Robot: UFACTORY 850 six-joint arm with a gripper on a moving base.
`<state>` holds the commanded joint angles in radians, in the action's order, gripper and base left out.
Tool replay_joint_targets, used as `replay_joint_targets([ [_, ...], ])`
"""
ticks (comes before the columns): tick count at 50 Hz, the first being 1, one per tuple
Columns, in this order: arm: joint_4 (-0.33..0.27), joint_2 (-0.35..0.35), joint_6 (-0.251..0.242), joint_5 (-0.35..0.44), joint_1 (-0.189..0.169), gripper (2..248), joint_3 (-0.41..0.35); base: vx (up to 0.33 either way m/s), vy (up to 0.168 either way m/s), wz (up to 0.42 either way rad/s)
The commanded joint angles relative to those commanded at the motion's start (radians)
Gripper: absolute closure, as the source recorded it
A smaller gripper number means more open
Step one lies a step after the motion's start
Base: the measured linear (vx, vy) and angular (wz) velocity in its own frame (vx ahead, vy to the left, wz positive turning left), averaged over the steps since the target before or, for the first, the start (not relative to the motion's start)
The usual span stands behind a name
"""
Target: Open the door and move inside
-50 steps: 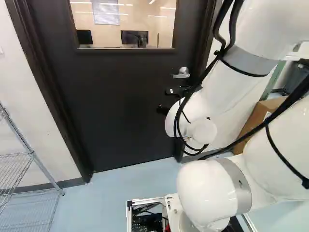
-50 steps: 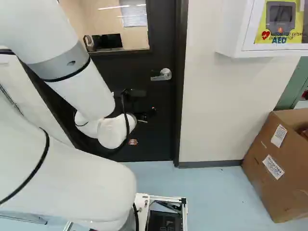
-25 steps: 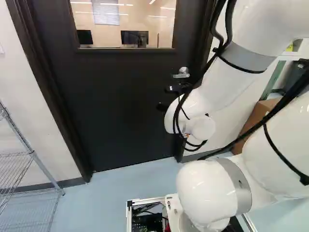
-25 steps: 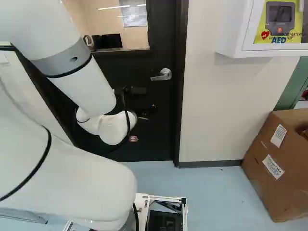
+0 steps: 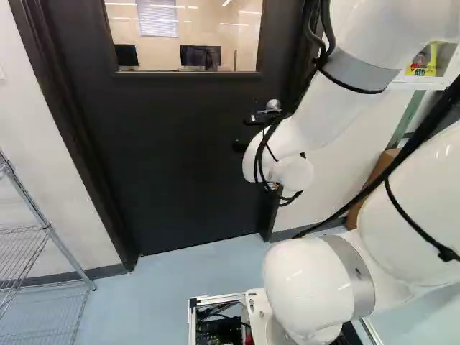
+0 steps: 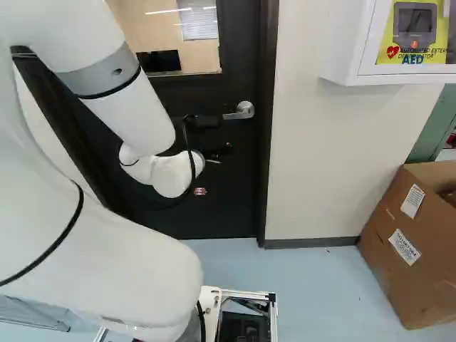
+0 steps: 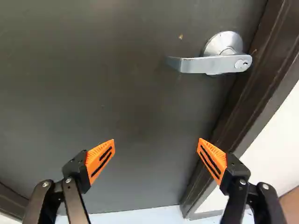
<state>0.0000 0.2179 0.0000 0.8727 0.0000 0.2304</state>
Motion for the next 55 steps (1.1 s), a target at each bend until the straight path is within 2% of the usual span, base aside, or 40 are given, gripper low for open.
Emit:
replay_joint_targets([
  [55, 0.0, 0.005, 0.0, 0.0, 0.0, 3, 0.128, 0.0, 0.0, 0.0],
])
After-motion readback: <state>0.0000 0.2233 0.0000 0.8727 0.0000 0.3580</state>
